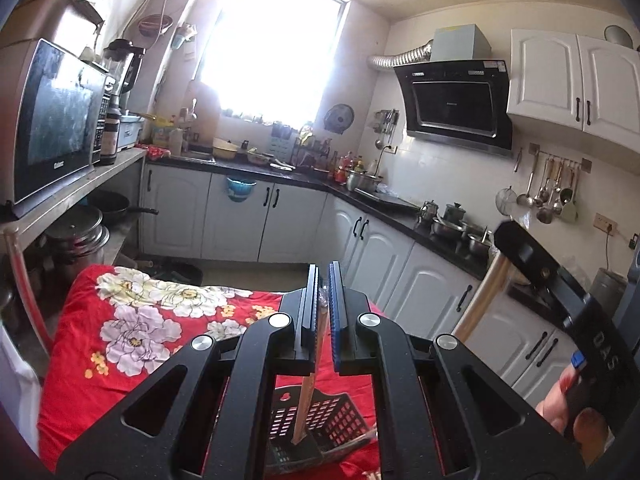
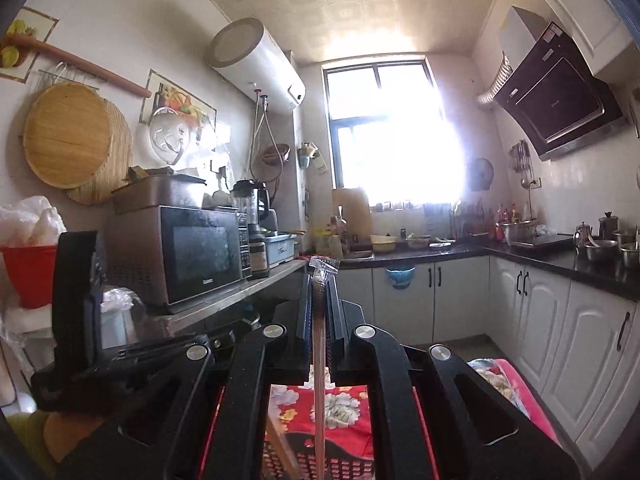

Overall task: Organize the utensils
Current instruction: 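Lift both packs upright, carry them over the caddy and release them inside, then withdraw both open tools from the caddy toward the remaining packs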

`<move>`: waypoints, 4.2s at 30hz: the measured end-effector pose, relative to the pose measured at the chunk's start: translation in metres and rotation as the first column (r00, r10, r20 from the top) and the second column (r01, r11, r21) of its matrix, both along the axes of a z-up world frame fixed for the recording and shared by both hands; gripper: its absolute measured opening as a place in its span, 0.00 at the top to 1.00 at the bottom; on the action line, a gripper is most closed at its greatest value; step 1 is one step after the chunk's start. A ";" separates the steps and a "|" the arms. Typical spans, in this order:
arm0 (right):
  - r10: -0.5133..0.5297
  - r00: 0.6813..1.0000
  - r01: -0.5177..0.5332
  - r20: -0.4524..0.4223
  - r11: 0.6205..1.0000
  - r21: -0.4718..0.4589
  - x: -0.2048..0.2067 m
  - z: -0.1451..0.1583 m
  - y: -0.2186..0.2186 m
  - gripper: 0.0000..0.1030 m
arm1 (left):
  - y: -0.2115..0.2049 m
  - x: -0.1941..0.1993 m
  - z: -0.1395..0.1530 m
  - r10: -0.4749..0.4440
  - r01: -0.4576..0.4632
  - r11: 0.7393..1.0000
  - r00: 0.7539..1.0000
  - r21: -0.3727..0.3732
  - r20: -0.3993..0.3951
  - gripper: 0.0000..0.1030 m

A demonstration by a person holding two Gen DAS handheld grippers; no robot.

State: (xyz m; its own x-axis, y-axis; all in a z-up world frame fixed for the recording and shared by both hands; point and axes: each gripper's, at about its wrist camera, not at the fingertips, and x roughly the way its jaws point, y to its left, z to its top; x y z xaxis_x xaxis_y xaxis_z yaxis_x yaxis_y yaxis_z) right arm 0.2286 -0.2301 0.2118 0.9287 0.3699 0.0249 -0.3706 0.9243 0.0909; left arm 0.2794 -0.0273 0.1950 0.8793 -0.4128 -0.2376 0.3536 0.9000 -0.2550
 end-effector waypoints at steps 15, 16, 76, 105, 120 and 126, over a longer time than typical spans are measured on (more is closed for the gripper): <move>-0.044 0.998 0.043 -0.051 0.999 -0.017 0.043 -0.064 0.016 0.94 | 0.006 0.016 -0.049 -0.014 0.013 1.000 0.999 -0.026 -0.043 0.98; -0.047 0.998 0.046 -0.050 0.999 -0.021 0.045 -0.067 0.018 0.94 | 0.006 0.017 -0.050 -0.015 0.013 1.000 0.999 -0.025 -0.044 0.98; -0.162 0.950 0.145 -0.267 0.986 -0.083 -0.001 -0.128 -0.017 0.35 | 0.043 -0.024 -0.100 0.049 -0.062 0.996 0.984 -0.068 -0.169 0.10; -0.133 0.932 0.101 -0.337 0.989 -0.112 -0.065 -0.156 -0.009 0.29 | 0.068 -0.094 -0.138 0.101 -0.116 0.991 0.971 -0.060 -0.219 0.10; -0.075 0.912 0.016 -0.403 0.989 -0.146 -0.074 -0.176 0.017 0.29 | 0.088 -0.118 -0.168 0.152 -0.166 0.986 0.945 -0.024 -0.288 0.10; -0.050 0.900 -0.022 -0.432 0.987 -0.161 -0.074 -0.185 0.029 0.29 | 0.095 -0.124 -0.179 0.167 -0.180 0.984 0.935 -0.013 -0.312 0.10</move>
State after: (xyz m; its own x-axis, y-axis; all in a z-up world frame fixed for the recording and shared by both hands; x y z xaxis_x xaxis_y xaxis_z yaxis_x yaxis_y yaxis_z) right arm 0.1542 -0.2012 0.0264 0.8388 0.3220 -0.4390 -0.3144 0.9448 0.0923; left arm 0.1550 0.0679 0.0156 0.8241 -0.2751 -0.4951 0.0907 0.9269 -0.3641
